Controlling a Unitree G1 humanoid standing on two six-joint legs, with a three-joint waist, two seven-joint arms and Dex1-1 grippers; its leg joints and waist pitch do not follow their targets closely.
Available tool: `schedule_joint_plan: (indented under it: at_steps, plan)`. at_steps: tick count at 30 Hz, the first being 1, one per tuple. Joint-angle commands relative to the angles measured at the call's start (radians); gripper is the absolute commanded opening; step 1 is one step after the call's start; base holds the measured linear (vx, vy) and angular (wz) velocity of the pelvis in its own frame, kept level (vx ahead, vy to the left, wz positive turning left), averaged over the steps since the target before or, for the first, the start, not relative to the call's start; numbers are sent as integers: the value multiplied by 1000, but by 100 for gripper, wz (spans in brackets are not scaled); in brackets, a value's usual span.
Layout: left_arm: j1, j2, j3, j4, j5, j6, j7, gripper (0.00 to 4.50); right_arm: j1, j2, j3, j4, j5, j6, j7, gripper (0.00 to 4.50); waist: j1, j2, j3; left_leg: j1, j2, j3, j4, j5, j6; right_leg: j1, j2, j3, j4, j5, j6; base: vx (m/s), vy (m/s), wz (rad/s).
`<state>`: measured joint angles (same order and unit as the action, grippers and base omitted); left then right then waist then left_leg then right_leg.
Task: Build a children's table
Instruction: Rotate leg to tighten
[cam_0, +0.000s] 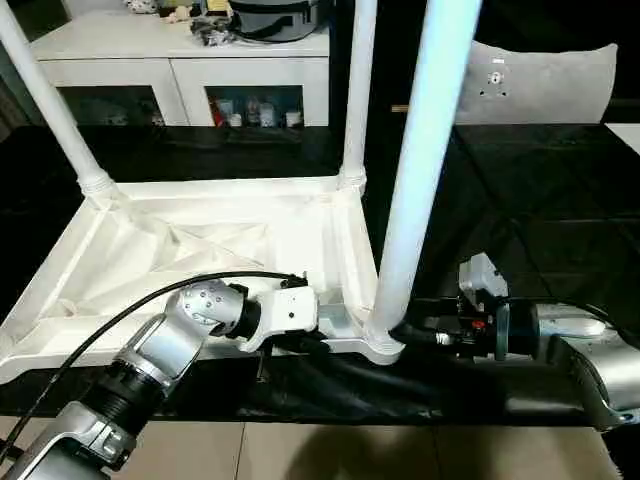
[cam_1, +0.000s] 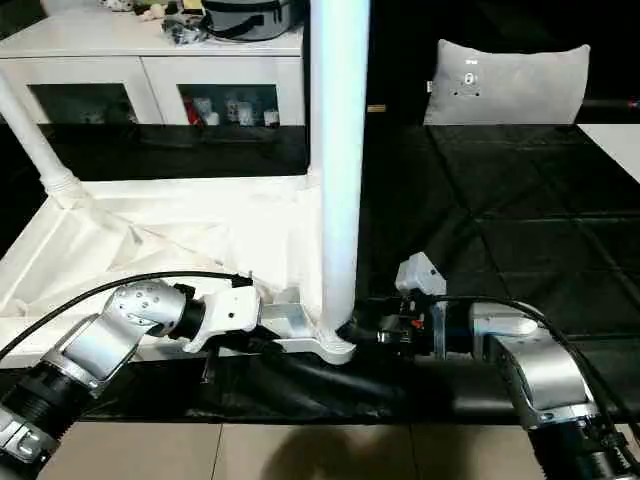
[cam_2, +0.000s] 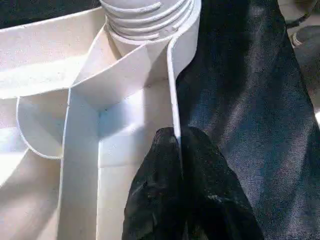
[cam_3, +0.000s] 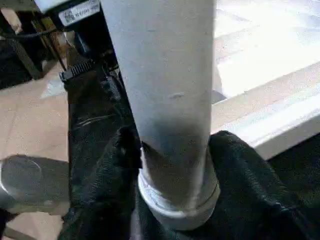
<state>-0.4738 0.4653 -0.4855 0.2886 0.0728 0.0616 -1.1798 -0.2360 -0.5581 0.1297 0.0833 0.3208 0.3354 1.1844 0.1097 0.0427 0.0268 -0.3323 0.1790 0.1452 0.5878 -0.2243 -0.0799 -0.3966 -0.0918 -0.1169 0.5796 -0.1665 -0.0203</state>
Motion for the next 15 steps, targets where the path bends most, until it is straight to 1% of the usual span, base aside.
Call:
schedule_joint_plan:
  at_steps: [1,3,5,10,12,14,15]
  plan:
    - [15,7,-57,30,52,6,-17,0,-12,7,25,-8,4,6,10,278,0,-14,-50,-18,45,-1,-68,-111,79,60,-63,56,-65,-295,-152,0,0,0]
    - [15,7,-57,30,53,5,-18,0,-14,8,24,-11,13,26,15,278,1,-15,-50,-19,46,-1,-68,-103,84,61,-62,57,-62,-270,-164,0,0,0]
    - [16,8,-58,29,53,6,-19,0,-14,8,22,-15,16,33,17,278,1,-15,-50,-19,45,0,-67,-104,85,61,-63,57,-62,-266,-167,0,0,0]
    - [17,6,-58,28,55,6,-19,0,-30,22,24,14,-10,-7,-13,278,0,-15,-48,-18,43,1,-69,-124,76,60,-64,55,-69,-317,-151,0,0,0]
    - [17,6,-59,29,55,6,-20,0,-32,24,24,16,-8,-4,-11,278,0,-15,-49,-18,44,0,-69,-122,75,60,-64,56,-68,-316,-150,0,0,0]
    - [17,5,-58,29,55,6,-20,0,-34,27,23,15,0,7,-6,278,0,-14,-49,-18,45,0,-69,-115,77,60,-63,56,-65,-294,-155,0,0,0]
    - [18,5,-58,28,56,6,-20,0,-35,29,22,14,4,13,-4,265,0,-14,-49,-18,46,-1,-68,-114,78,61,-63,56,-64,-287,-158,0,0,0]
